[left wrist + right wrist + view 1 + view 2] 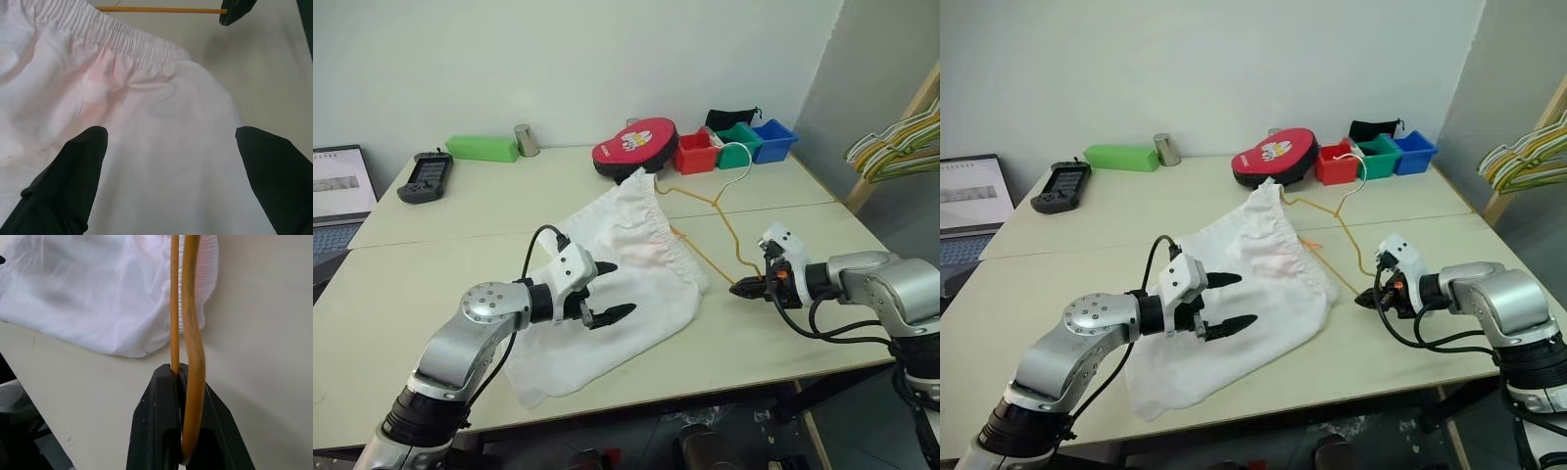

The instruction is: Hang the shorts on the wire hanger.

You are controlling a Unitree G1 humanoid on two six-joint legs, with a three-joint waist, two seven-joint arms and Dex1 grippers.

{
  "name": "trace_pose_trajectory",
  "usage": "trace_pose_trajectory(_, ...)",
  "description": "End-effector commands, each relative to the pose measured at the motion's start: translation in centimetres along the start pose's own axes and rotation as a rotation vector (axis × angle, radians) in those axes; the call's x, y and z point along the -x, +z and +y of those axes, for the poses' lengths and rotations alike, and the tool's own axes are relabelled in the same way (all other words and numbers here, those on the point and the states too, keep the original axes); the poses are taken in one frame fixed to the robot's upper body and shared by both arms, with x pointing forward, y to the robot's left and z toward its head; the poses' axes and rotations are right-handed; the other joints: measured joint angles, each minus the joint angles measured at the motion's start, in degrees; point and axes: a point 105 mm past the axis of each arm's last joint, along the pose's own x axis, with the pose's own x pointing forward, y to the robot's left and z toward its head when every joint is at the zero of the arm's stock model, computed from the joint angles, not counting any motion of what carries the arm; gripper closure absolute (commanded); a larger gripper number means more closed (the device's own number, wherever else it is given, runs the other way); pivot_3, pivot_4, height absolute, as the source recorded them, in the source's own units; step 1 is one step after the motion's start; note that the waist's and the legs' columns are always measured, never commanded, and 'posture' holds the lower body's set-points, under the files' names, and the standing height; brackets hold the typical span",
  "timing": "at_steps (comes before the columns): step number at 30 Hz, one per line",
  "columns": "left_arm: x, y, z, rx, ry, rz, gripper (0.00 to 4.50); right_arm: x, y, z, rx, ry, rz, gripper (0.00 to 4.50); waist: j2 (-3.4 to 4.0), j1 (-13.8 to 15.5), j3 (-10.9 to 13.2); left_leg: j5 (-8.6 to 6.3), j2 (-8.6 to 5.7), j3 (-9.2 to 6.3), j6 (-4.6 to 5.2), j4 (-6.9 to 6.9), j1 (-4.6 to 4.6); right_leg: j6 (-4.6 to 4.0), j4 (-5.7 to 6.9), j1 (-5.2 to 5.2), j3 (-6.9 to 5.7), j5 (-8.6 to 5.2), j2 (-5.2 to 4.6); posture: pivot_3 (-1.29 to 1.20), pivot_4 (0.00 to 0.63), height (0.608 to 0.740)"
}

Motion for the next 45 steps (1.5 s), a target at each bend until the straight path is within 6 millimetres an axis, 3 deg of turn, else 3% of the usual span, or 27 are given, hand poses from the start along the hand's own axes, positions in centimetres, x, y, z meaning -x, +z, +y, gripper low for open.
trace_pose_trajectory(1, 1.3, 2.5, 2.3, -0.057, 0.011, -0.042, 0.03, 1.0, 2.4, 0.0, 0.151, -0.055, -0.069, 4.5, 0.0, -0.01, 0.0, 0.0, -0.01, 0.03, 0.0, 0.0, -0.01, 0.0, 0.01, -0.02, 0.0, 0.0, 0.0, -0.17, 0.05, 0.74)
trace_pose_trajectory(3, 2.3, 4.3, 4.1, -0.072, 0.004, -0.061, 0.03, 1.0, 2.8, -0.1, 0.204, -0.076, -0.073, 4.5, 0.0, -0.02, 0.0, 0.0, -0.01, 0.03, 0.0, 0.0, -0.06, 0.0, 0.01, -0.08, -0.01, 0.0, 0.01, -0.17, 0.048, 0.74)
trace_pose_trajectory(6, 4.7, 9.2, 9.5, -0.129, 0.1, -0.117, 0.03, 0.3, 3.5, -0.1, 0.26, -0.099, -0.091, 4.5, -0.11, 0.02, 0.06, 0.01, -0.06, 0.07, 0.0, 0.13, -0.5, 0.01, 0.16, -0.46, -0.1, 0.01, 0.04, -0.17, 0.041, 0.74)
trace_pose_trajectory(9, 4.9, 9.9, 11.8, -0.197, 0.167, -0.098, 0.03, -0.4, 2.7, -0.4, 0.254, -0.105, -0.073, 4.5, 0.14, -0.14, -0.13, 0.06, -0.08, 0.06, 0.02, 0.14, -0.74, 0.06, 0.1, -0.68, -0.17, 0.16, 0.17, -0.17, 0.04, 0.74)
trace_pose_trajectory(12, 4.3, 8.6, 11.9, -0.221, 0.154, -0.064, 0.03, -0.7, 1.3, -1.0, 0.239, -0.114, -0.039, 4.5, 0.72, -0.13, -0.47, -0.03, -0.07, 0.03, 0.12, -0.04, -0.62, 0.13, -0.01, -0.59, -0.02, 0.13, -0.05, -0.17, 0.04, 0.74)
trace_pose_trajectory(17, 3.9, 7.7, 11.0, -0.243, 0.103, -0.05, 0.03, -0.7, -0.5, -2.0, 0.263, -0.138, 0.021, 4.5, 0.42, -0.06, -0.29, -0.05, -0.03, -0.1, 0.16, 0.0, -0.87, 0.01, 0.12, -0.83, -0.05, 0.19, -0.15, -0.17, 0.036, 0.74)
trace_pose_trajectory(22, 4.0, 8.0, 12.6, -0.307, 0.106, -0.018, 0.03, -0.8, 0.1, -2.3, 0.339, -0.147, 0.018, 4.5, 0.41, -0.03, -0.29, -0.04, -0.11, -0.1, 0.16, 0.06, -0.84, 0.1, 0.08, -0.79, -0.04, 0.14, -0.21, -0.16, 0.029, 0.74)
trace_pose_trajectory(25, 3.6, 9.1, 13.8, -0.381, 0.093, 0.002, 0.03, -1.1, 0.9, -2.4, 0.437, -0.168, 0.023, 4.5, 0.41, -0.03, -0.29, -0.04, -0.11, -0.08, 0.15, 0.13, -0.67, 0.25, 0.11, -0.58, -0.08, 0.05, -0.14, -0.15, 0.024, 0.74)
trace_pose_trajectory(31, 2.0, 9.8, 14.0, -0.509, -0.037, 0.104, 0.03, -1.8, 1.7, -2.0, 0.586, -0.19, 0.027, 4.5, 0.37, 0.01, -0.34, -0.02, -0.19, 0.1, 0.14, 0.16, -0.7, 0.22, 0.06, -0.56, -0.15, 0.08, -0.01, -0.16, 0.014, 0.74)
trace_pose_trajectory(38, 0.8, 7.7, 13.2, -0.591, -0.204, 0.287, 0.03, -2.4, 2.5, -1.5, 0.625, -0.198, 0.006, 4.5, 0.36, -0.22, -0.35, -0.03, -0.18, 0.08, 0.15, 0.11, -0.84, 0.02, 0.23, -0.84, -0.08, 0.21, -0.02, -0.19, 0.007, 0.74)
trace_pose_trajectory(45, -0.5, 7.8, 12.9, -0.629, -0.22, 0.275, 0.03, -2.7, 2.5, -1.1, 0.642, -0.201, 0.003, 4.5, 0.35, -0.45, -0.36, -0.03, -0.17, 0.09, 0.15, 0.24, -0.83, 0.21, 0.59, -0.9, -0.07, 0.09, -0.02, -0.21, 0.004, 0.74)
